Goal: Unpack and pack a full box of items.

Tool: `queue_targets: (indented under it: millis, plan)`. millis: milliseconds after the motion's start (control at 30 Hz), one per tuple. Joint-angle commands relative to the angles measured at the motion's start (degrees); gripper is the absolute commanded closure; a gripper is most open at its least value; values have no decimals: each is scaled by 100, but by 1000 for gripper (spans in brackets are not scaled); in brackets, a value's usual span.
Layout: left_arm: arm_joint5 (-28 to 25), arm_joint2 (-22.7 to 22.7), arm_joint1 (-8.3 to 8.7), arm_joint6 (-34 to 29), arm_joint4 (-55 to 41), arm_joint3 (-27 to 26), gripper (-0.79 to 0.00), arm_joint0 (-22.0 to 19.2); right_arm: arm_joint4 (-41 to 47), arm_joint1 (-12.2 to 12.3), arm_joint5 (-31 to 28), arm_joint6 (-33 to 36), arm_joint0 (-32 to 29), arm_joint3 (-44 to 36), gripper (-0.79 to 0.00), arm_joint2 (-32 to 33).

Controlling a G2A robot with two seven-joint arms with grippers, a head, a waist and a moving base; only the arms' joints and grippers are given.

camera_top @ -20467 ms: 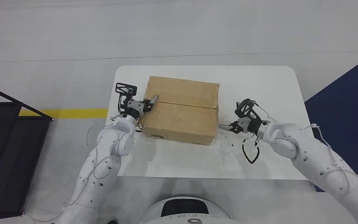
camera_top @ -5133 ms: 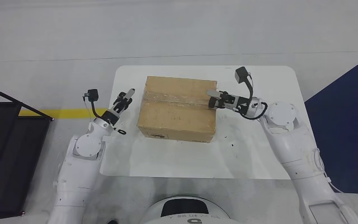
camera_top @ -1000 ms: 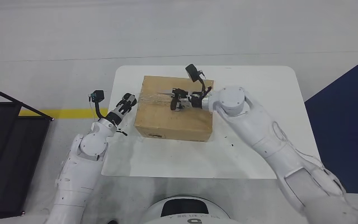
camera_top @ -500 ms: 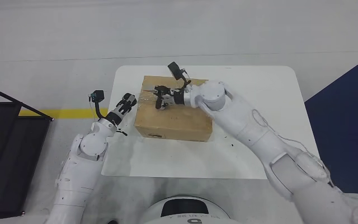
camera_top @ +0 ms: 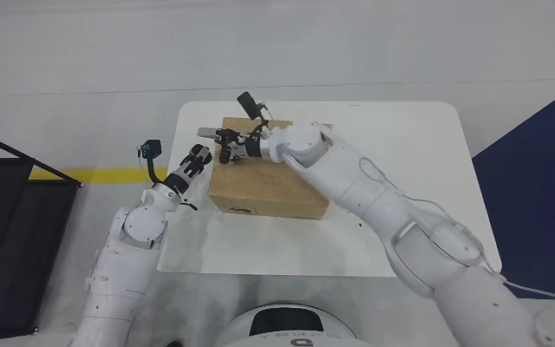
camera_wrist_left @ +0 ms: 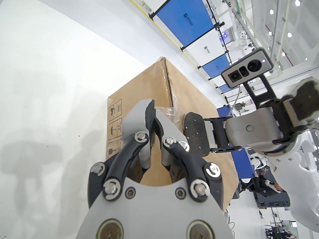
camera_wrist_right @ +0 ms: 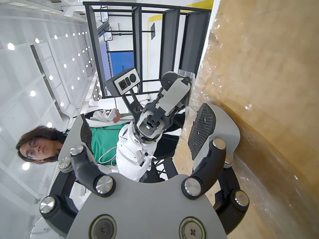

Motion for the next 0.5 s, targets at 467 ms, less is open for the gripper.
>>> queue_targets:
  millis: [467]
  plan:
    - [0,0,0,0,0,0,0,0,248,-388,-208,677,247,1207,-785,194]
